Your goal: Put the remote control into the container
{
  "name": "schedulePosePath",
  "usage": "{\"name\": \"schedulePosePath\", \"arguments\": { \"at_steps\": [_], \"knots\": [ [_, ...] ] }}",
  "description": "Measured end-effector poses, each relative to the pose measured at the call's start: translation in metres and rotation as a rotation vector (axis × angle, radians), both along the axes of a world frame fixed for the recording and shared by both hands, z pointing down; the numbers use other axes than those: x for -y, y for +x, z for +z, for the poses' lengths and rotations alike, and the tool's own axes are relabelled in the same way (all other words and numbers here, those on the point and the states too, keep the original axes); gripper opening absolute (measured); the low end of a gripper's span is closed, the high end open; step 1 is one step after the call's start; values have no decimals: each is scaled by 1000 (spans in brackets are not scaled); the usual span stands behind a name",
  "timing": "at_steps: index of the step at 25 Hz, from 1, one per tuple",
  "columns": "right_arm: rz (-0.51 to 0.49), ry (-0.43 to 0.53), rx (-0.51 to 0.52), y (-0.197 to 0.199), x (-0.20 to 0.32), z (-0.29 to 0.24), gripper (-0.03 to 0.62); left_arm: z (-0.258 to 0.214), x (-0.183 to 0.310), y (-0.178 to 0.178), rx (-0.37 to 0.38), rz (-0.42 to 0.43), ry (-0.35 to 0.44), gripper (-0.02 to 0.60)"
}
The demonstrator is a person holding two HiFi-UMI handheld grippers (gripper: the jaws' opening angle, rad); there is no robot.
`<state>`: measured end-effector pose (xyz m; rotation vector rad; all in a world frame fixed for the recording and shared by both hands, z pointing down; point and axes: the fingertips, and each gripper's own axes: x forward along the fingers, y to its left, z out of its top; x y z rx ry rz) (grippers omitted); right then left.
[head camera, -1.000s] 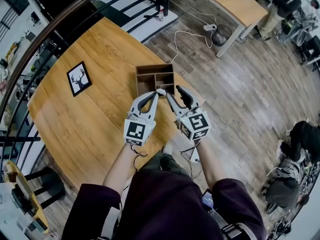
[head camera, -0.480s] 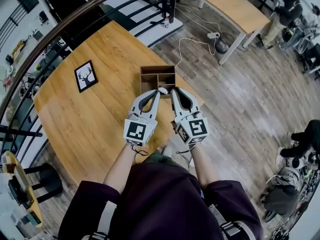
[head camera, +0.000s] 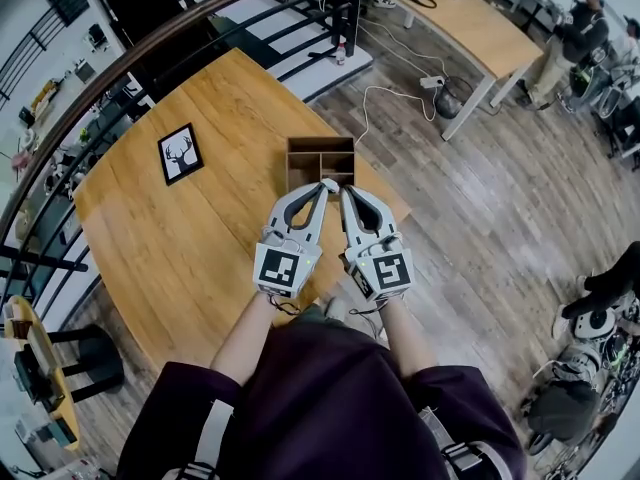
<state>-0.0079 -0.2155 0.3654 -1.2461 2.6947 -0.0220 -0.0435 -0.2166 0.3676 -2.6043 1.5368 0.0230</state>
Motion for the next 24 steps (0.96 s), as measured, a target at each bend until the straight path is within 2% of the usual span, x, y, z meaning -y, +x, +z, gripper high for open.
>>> {"name": "schedulePosePath", "arguments": {
  "at_steps": [3,6,10,16,20,24],
  "knots": [
    [-2,2,-15,-1,-1,1,17,0,0,-3,-11,-12,18,11],
    [-14,-3,-31,-1,-2,5,17,7,-3,-5,20,-21,-34,12],
    [-19,-7,-33,0,-1,8,17,4,0,-5,-16,-26,10,11],
    [-36,-27,-36,-2,-4,13,17,5,-2,-9,-7,-33,4,12],
    [-43,-26,-44,-4,-5,16,17,12,-6,-11,42,-29,-50,12],
    [-43,-34,-45,-4,-3,18,17,13,-4,-11,23,-28,-30,11]
  ]
}}
